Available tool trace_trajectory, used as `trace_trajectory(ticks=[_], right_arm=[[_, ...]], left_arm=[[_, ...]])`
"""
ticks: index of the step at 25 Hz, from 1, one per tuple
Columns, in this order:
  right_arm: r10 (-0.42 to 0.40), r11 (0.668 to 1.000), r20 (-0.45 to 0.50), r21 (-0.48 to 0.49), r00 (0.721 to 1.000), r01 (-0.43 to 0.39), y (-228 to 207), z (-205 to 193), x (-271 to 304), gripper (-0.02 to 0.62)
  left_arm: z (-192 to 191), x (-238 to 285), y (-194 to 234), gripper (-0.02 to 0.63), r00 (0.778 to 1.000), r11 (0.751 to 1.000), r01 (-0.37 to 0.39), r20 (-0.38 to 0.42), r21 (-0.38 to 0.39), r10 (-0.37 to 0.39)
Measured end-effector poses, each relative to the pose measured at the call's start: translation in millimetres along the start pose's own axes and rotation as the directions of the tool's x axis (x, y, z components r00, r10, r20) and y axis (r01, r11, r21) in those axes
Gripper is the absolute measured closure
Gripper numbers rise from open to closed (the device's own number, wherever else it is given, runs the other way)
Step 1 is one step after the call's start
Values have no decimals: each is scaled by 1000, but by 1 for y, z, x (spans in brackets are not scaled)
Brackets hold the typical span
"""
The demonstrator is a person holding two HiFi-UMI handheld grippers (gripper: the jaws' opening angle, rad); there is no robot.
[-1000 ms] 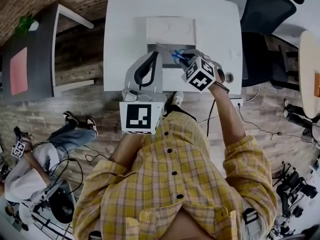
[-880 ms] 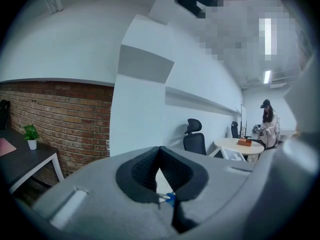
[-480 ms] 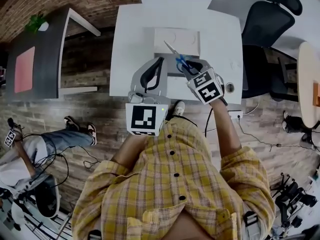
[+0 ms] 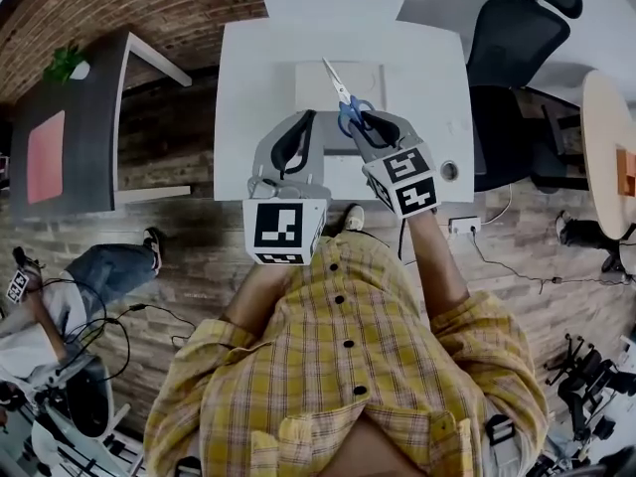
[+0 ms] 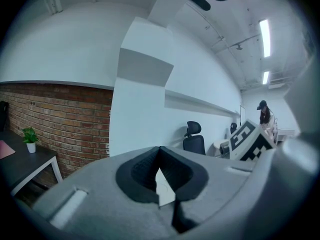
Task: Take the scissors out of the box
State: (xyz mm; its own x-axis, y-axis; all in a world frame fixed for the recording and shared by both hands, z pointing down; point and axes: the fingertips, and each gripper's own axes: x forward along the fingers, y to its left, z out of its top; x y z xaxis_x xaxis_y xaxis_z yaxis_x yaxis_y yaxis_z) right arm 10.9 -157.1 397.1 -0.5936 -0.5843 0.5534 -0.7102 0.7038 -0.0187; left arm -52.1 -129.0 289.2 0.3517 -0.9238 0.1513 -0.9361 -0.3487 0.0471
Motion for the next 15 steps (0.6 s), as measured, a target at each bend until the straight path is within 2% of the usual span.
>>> trace_trajectory(ticks=[5, 15], right_arm=[[-29, 998, 110, 63, 994, 22, -4, 28, -17, 506], [-100, 990, 248, 123, 964, 71, 1, 63, -44, 505]], left_arm=[[7, 8, -3, 603, 1000, 1000, -6, 10, -15, 6], [19, 8, -7, 603, 999, 1000, -2, 39, -9, 2]])
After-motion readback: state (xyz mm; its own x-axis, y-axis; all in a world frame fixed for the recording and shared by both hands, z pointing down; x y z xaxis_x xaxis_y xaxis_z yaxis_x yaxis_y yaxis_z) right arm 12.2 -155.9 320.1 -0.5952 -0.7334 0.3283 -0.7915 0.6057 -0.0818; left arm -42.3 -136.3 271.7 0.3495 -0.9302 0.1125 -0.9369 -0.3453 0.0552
